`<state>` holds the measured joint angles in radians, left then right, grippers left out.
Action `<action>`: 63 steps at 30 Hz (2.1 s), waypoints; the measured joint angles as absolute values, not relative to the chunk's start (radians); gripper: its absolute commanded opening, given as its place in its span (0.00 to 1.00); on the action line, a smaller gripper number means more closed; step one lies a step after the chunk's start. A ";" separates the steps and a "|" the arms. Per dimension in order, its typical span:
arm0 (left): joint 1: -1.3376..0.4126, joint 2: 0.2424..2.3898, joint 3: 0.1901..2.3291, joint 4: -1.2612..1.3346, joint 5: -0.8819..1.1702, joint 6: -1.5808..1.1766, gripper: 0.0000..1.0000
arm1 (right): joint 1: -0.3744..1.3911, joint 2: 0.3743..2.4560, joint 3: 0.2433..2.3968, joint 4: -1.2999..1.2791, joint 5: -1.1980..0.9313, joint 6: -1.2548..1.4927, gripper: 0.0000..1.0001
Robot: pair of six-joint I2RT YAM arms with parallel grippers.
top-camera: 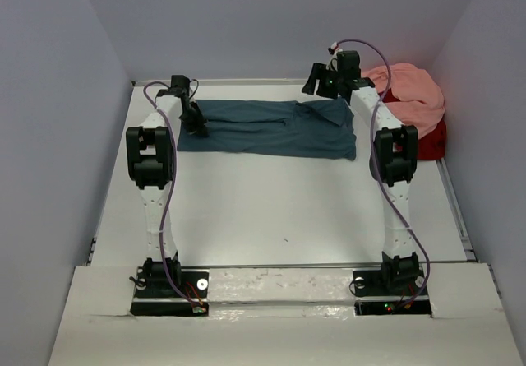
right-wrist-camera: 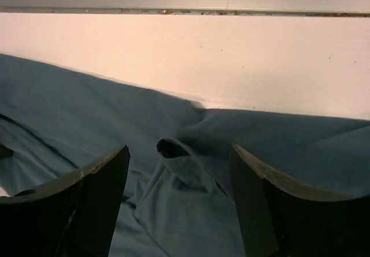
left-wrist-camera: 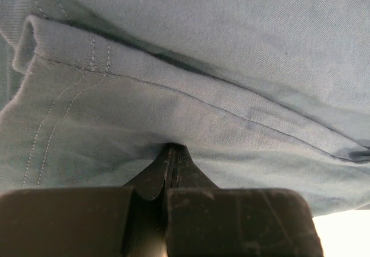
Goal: Fold and stack the t-shirts
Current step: Fold the other side of the tshirt into a rectangle
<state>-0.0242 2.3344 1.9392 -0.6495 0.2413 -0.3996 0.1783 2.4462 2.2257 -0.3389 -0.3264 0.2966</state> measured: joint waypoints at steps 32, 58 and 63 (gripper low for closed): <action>-0.051 2.358 2.000 -0.733 0.213 -0.345 0.00 | 0.176 2.266 2.103 -0.882 0.013 -0.090 0.67; -0.051 2.374 2.032 -0.759 0.215 -0.342 0.00 | 0.196 2.411 2.224 -0.883 0.102 -0.121 0.41; -0.051 2.374 2.032 -0.759 0.216 -0.342 0.00 | 0.198 2.419 2.246 -0.881 0.111 -0.121 0.41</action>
<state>-0.0509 2.3745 2.0319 -0.7593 0.2161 -0.3416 0.1982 2.4191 2.2456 -0.8810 0.1112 -0.1207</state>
